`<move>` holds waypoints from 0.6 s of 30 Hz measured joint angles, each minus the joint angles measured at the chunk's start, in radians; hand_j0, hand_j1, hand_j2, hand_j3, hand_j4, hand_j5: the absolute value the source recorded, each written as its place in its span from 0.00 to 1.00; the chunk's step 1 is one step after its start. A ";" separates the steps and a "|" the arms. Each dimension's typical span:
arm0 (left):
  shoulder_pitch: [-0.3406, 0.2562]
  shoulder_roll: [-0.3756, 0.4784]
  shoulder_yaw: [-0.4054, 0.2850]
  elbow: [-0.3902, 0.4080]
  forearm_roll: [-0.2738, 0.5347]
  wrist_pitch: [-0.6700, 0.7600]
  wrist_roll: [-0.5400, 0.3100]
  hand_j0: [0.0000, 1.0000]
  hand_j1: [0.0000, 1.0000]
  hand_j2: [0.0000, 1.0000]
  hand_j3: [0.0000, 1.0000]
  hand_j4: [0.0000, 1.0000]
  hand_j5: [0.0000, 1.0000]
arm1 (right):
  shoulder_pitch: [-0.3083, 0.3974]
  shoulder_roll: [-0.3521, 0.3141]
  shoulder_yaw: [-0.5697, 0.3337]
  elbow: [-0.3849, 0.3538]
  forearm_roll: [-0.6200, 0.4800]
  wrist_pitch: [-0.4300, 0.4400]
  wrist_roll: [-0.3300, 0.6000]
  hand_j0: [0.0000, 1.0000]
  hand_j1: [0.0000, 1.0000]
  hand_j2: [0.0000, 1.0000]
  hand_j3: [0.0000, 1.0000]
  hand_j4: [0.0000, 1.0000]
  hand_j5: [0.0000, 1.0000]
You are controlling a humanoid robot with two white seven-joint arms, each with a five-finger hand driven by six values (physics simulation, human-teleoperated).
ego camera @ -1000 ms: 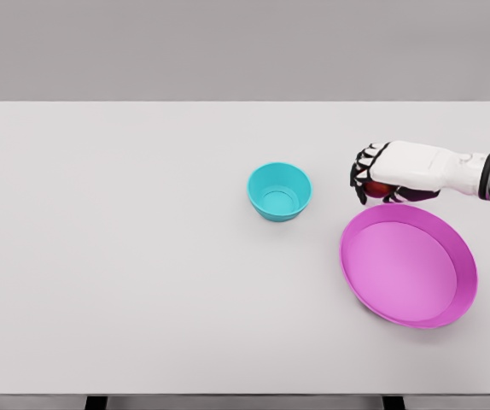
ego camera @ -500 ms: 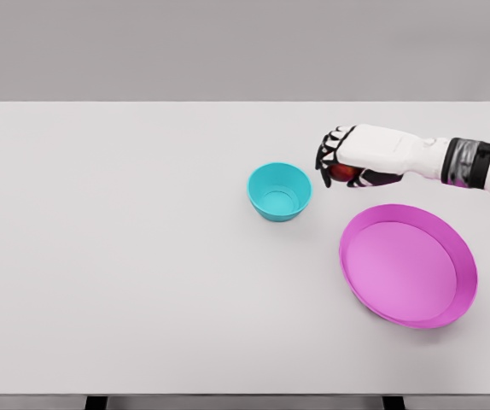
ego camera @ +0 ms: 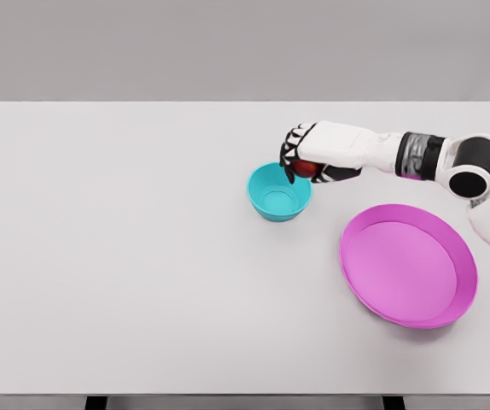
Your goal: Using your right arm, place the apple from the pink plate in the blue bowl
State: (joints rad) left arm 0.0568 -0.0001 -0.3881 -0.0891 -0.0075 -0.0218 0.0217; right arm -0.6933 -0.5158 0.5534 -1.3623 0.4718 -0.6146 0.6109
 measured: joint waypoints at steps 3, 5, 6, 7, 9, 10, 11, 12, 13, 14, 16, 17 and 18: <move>0.000 0.000 0.000 0.000 0.000 0.000 0.000 1.00 1.00 1.00 1.00 1.00 1.00 | -0.018 0.023 0.030 0.011 0.008 0.000 0.000 0.39 0.39 0.39 0.39 0.39 0.39; 0.000 0.000 0.000 0.000 0.000 0.000 0.000 1.00 1.00 1.00 1.00 1.00 1.00 | -0.032 0.037 0.045 0.027 0.013 0.001 0.000 0.39 0.39 0.39 0.39 0.39 0.39; 0.000 0.000 0.000 0.000 0.000 0.000 0.000 1.00 1.00 1.00 1.00 1.00 1.00 | -0.034 0.041 0.053 0.036 0.015 0.001 0.000 0.39 0.39 0.39 0.39 0.39 0.39; 0.000 0.000 0.000 0.000 0.000 0.000 0.000 1.00 1.00 1.00 1.00 1.00 1.00 | -0.035 0.045 0.060 0.045 0.016 0.000 0.000 0.39 0.39 0.39 0.39 0.39 0.39; 0.000 0.000 0.000 0.000 0.000 0.000 0.000 1.00 1.00 1.00 1.00 1.00 1.00 | -0.044 0.052 0.071 0.060 0.018 0.000 0.000 0.39 0.39 0.39 0.39 0.39 0.39; 0.000 0.000 0.000 0.000 0.000 0.000 0.000 1.00 1.00 1.00 1.00 1.00 1.00 | -0.048 0.055 0.077 0.069 0.018 0.000 0.000 0.39 0.39 0.39 0.39 0.39 0.39; 0.000 0.000 0.000 0.000 0.000 0.000 0.000 1.00 1.00 1.00 1.00 1.00 1.00 | -0.049 0.059 0.083 0.077 0.019 0.000 0.001 0.39 0.39 0.39 0.39 0.39 0.39; 0.000 0.000 0.000 0.000 0.000 0.000 0.000 1.00 1.00 1.00 1.00 1.00 1.00 | -0.049 0.062 0.087 0.083 0.021 0.000 0.001 0.39 0.39 0.39 0.39 0.39 0.39; 0.000 0.000 0.000 0.000 0.000 0.000 0.000 1.00 1.00 1.00 1.00 1.00 1.00 | -0.051 0.065 0.092 0.086 0.021 0.000 0.001 0.39 0.39 0.39 0.39 0.39 0.39; 0.000 0.000 0.000 0.000 0.000 0.000 0.000 1.00 1.00 1.00 1.00 1.00 1.00 | -0.051 0.067 0.097 0.087 0.022 0.000 0.001 0.39 0.39 0.39 0.39 0.39 0.39; 0.000 0.000 0.000 0.000 0.000 0.000 0.000 1.00 1.00 1.00 1.00 1.00 1.00 | -0.054 0.069 0.103 0.088 0.023 0.000 0.001 0.39 0.39 0.39 0.39 0.39 0.39; 0.000 0.000 0.000 0.000 0.000 0.000 0.000 1.00 1.00 1.00 1.00 1.00 1.00 | -0.057 0.070 0.108 0.088 0.023 0.000 0.001 0.39 0.39 0.39 0.39 0.39 0.39; 0.000 0.000 0.000 0.000 0.000 0.000 0.000 1.00 1.00 1.00 1.00 1.00 1.00 | -0.057 0.070 0.111 0.088 0.024 0.000 0.001 0.39 0.39 0.39 0.39 0.39 0.39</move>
State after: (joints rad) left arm 0.0568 -0.0001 -0.3881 -0.0891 -0.0076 -0.0217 0.0217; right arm -0.7501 -0.4456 0.6649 -1.2740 0.4953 -0.6143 0.6115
